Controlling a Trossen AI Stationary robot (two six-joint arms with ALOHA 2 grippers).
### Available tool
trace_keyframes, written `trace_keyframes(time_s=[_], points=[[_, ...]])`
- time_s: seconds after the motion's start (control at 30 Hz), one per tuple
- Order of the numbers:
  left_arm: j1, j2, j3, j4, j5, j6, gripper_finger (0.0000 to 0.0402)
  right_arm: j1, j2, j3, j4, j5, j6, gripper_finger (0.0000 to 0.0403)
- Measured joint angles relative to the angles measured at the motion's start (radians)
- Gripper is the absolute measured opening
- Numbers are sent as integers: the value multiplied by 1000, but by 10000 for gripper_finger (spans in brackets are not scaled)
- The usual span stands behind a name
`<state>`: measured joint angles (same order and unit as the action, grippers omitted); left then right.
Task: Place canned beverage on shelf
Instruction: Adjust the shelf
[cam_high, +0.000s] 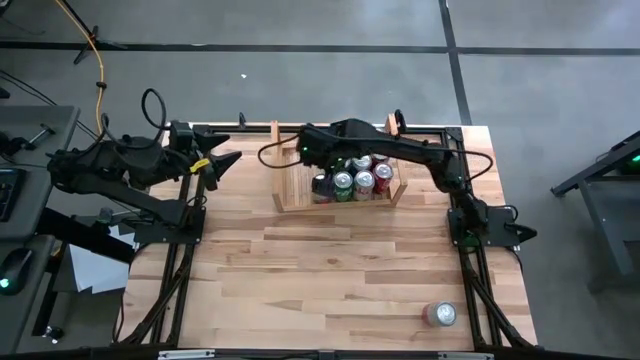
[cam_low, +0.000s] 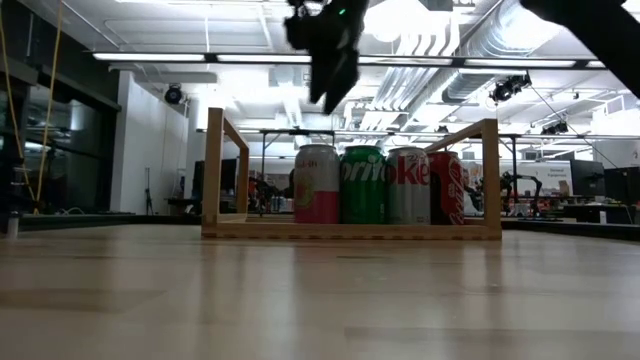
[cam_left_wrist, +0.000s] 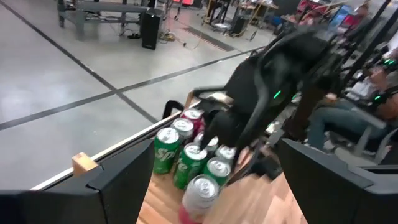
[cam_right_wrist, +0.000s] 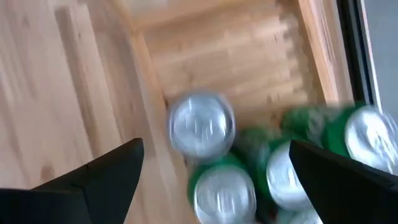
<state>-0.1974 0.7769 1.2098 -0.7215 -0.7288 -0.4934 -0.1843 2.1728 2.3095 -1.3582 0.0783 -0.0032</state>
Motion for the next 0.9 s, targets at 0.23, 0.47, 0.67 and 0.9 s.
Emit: trace_keyframes(time_s=[0.23, 0.47, 0.67, 0.9], points=[[0, 4, -8, -21, -18, 37, 331, 29, -162, -103, -68, 3, 7, 387], [0, -63, -251, 261, 48, 58, 331, 65, -574, -599, 183, 26, 195, 387], [57, -87, -504, 805, 244, 145, 331, 115, -923, -994, 652, 23, 397, 387], [240, -23, -536, 944, 622, 148, 330, 134, -1102, -1180, 1112, 25, 306, 387]])
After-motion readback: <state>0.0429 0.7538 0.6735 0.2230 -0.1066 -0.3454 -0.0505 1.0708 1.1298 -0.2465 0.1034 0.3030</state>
